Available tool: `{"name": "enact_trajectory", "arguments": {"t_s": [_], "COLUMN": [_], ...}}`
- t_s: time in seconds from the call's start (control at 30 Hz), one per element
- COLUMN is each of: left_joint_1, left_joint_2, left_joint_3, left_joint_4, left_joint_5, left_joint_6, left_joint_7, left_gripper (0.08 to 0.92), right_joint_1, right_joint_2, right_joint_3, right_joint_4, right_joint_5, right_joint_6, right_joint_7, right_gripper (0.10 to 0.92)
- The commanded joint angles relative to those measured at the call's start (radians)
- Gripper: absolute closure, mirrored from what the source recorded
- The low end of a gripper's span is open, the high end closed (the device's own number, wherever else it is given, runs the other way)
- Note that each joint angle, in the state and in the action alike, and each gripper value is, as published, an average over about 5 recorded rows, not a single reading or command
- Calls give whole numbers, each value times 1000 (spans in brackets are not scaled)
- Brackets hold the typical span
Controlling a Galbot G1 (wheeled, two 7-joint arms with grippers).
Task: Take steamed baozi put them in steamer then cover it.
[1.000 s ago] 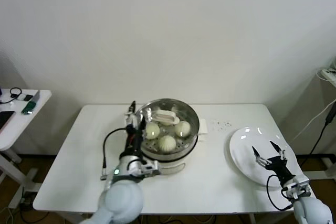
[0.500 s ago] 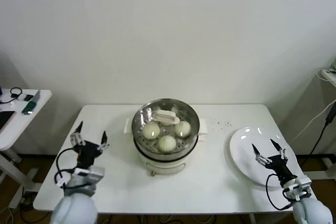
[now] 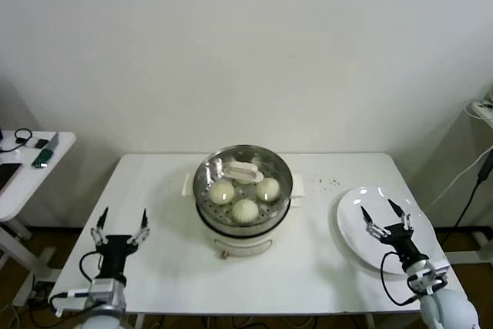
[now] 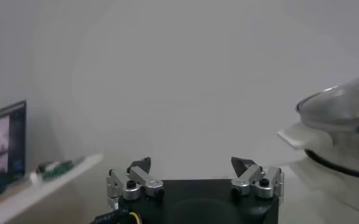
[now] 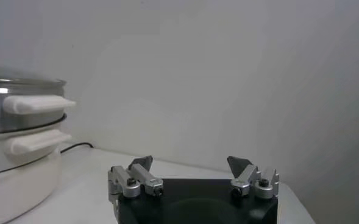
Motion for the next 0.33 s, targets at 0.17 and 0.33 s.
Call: {"name": "enact_trajectory", "arguments": {"t_s": [0.17,0.33], "left_joint_1": [57,54], "left_joint_2": [-113,-117], "left_joint_3": [-56,-52], "left_joint_4": [90,83], "left_joint_5": [-58,-51], "left_joint_6": [-238,-240], "left_joint_7": [37,48], "left_gripper": [177,177], "right_joint_1": [-13,-13], "right_joint_2": [-9,-5], "right_joint_3": [-30,-35], "right_joint_4": [12,13], "right_joint_5": [43,49], "right_joint_6": [16,21], "right_joint_7": [12,9], "right_gripper": [203,203]}}
